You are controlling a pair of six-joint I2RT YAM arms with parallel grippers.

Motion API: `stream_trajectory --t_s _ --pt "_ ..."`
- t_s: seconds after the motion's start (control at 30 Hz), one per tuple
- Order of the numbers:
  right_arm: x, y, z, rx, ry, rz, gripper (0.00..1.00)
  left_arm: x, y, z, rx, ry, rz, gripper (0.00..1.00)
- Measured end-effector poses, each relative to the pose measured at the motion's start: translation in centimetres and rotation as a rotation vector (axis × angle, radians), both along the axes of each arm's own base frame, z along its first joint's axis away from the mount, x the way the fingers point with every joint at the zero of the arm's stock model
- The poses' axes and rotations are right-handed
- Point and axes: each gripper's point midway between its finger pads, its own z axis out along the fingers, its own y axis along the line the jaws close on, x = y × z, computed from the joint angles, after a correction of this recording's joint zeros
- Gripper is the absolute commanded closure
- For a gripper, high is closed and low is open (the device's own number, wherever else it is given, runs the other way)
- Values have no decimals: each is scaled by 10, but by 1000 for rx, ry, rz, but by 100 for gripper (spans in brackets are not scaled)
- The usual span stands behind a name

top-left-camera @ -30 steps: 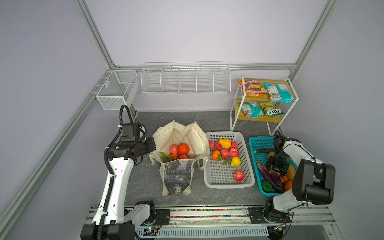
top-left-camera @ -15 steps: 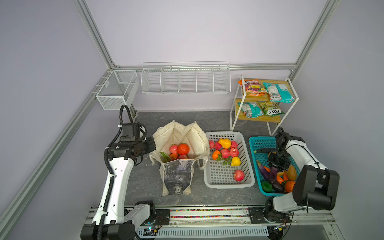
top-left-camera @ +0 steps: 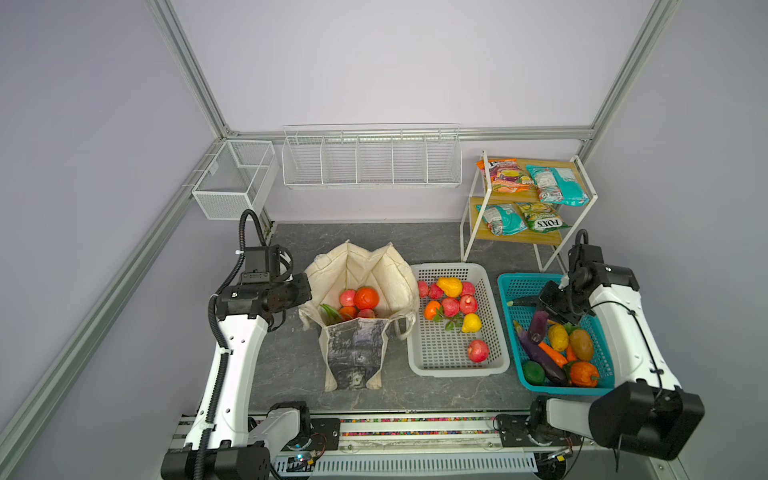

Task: Place the food into the grocery bag and tie it
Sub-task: 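Lift the purple eggplant with the right gripper and carry it over the tote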

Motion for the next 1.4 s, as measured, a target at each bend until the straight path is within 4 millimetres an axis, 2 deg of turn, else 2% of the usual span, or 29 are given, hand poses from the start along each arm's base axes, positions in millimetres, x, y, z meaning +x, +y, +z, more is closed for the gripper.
stream_trajectory --t_s 0.17,0.5,0.63,0.8,1.0,1.1,1.27,1.4 --pt "6 13 27 23 -82 14 75 0 0 0 0 -1 0 100" --pt "18 60 73 84 -212 108 75 0 0 0 0 -1 0 100" --pt "22 84 93 107 -268 163 75 0 0 0 0 -2 0 100" --pt "27 125 118 146 -338 254 76 0 0 1 -2 -3 -1 100" --pt "40 192 149 203 -425 400 76 -1 -1 1 -2 -3 -2 100" --pt "50 233 166 226 -476 482 76 -1 -1 1 -3 -4 -2 100" --pt "64 315 184 275 -542 624 76 -1 -2 2 -8 -5 -6 100" --pt "70 379 186 306 -573 732 76 -2 -3 2 -14 -6 -10 100"
